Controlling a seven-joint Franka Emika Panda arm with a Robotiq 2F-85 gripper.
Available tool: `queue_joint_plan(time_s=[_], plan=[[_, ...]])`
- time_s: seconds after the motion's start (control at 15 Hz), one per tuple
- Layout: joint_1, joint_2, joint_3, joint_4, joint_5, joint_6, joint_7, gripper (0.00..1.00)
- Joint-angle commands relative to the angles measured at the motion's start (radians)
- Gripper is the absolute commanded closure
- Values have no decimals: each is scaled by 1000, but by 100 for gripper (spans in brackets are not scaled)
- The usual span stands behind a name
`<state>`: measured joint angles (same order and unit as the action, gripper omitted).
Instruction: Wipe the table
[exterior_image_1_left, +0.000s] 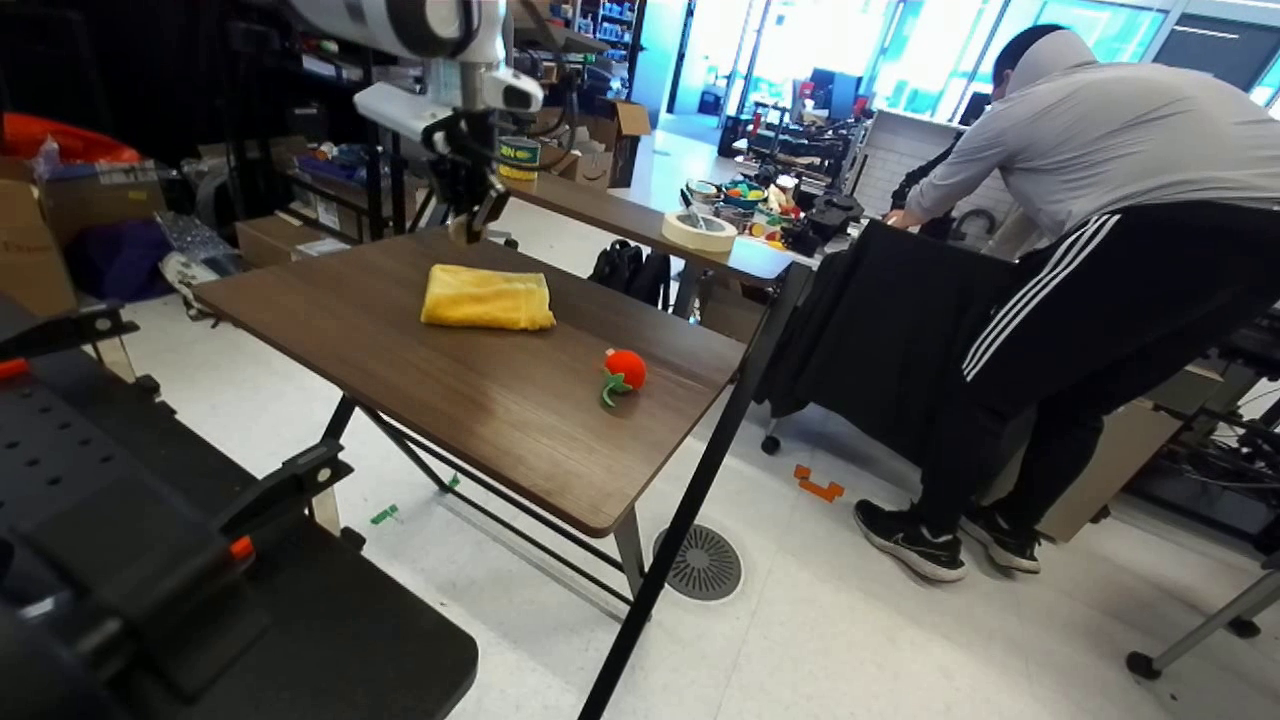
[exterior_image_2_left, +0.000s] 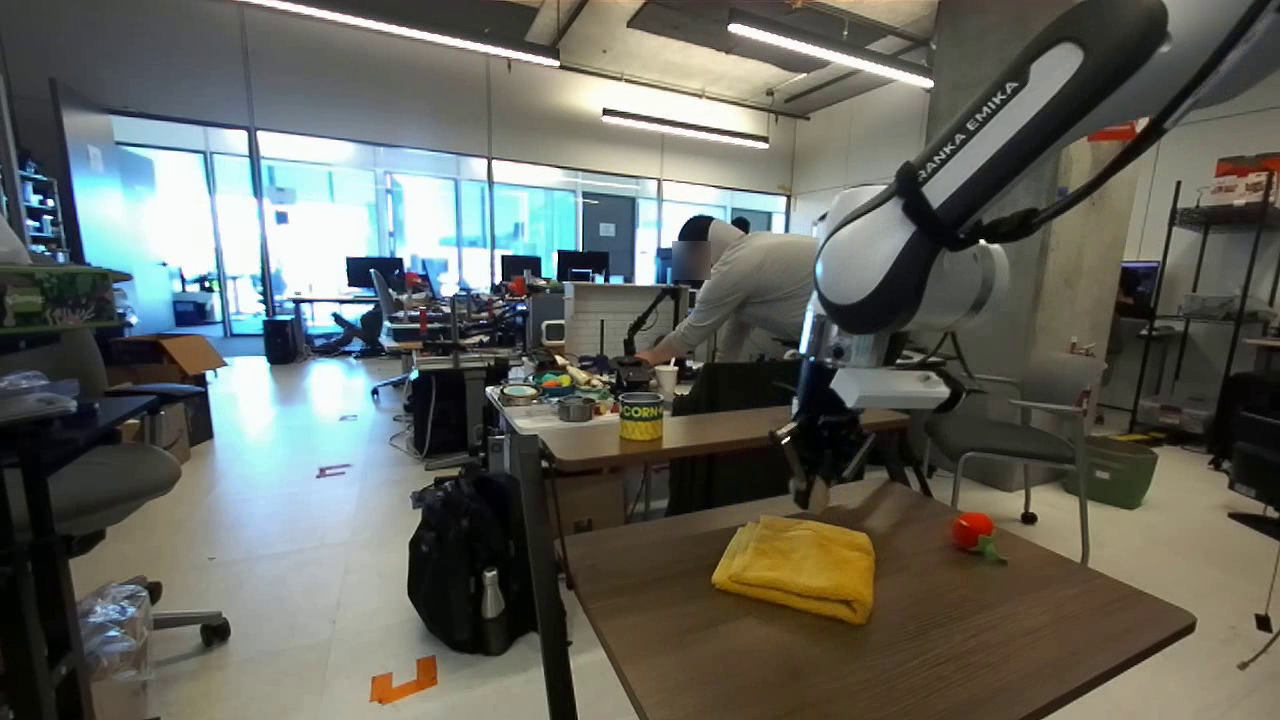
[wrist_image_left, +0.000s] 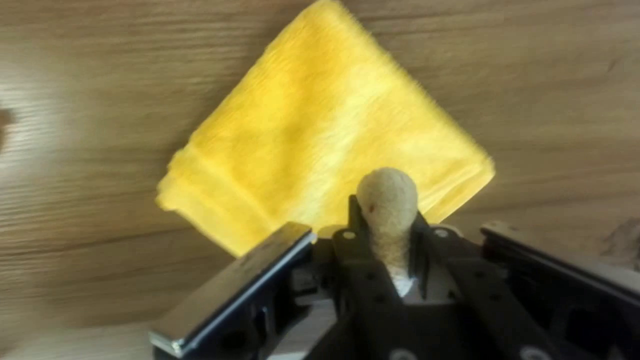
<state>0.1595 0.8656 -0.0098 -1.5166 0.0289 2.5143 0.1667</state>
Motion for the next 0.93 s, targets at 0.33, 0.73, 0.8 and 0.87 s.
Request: queue_joint_plan(time_s=[0.33,0.73,0.8,0.87], plan=[[-221,115,-114,248,57,14,134,100],[-267,269,-174,360,88,-1,306,100],[-270,290,-178,373,93,-1,328,100],[-274,314,-178,394,102,-10,347,100]])
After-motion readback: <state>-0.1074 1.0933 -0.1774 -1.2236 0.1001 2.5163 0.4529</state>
